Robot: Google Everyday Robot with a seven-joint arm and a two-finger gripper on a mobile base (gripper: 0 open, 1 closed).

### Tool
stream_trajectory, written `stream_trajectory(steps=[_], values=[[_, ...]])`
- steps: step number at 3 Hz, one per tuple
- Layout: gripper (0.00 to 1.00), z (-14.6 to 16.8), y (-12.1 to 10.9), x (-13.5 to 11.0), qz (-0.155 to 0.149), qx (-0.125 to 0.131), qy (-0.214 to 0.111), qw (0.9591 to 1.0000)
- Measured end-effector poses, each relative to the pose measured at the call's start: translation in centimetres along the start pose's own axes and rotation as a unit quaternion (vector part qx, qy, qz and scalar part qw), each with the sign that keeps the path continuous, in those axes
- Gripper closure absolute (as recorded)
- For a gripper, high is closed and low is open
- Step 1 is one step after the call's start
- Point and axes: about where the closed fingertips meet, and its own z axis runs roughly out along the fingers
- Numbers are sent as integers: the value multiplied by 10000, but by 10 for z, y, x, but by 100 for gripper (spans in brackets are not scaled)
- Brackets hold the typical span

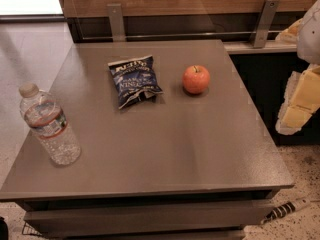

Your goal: Move apple near water bottle

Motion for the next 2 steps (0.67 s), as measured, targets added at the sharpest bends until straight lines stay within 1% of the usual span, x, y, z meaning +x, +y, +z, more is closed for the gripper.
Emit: stream_trajectory(steps=[1, 2], values=[[0, 0, -3, 0, 12, 18, -58, 10000], [0, 0, -14, 3, 79, 101, -295, 9995]])
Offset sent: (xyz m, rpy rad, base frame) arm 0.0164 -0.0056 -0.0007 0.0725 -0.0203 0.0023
